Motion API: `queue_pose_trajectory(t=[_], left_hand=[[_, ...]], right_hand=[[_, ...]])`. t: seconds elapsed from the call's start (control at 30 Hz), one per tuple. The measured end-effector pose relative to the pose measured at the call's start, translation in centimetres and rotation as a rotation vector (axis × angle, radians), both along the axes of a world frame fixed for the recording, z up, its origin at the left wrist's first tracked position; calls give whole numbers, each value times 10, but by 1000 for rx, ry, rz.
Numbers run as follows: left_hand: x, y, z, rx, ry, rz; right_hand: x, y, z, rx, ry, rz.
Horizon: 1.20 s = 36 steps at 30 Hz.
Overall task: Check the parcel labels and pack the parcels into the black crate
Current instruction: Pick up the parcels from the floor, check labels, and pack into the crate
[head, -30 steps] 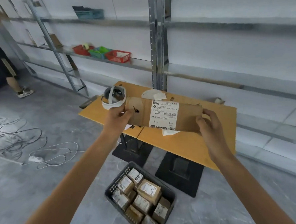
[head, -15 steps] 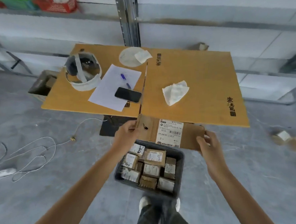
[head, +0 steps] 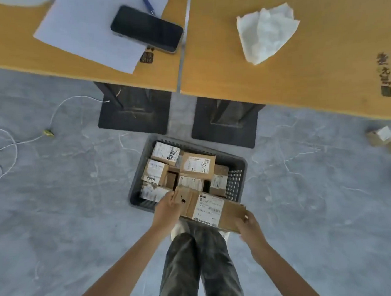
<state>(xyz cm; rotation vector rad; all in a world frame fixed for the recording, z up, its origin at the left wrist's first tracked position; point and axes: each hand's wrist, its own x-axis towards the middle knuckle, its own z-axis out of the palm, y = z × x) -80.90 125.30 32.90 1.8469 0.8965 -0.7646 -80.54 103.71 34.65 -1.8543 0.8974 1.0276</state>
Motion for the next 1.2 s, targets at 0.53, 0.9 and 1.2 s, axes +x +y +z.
queue_pose_trajectory(t=[0.53, 0.9, 1.2], left_hand=[[31, 23, -290, 107, -117, -163], [11, 32, -322, 483, 86, -845], [15, 48, -210, 549, -14, -738]], right_hand=[[45, 44, -309, 117, 83, -410], [52, 63, -352, -9, 106, -38], [80, -1, -208, -120, -15, 380]])
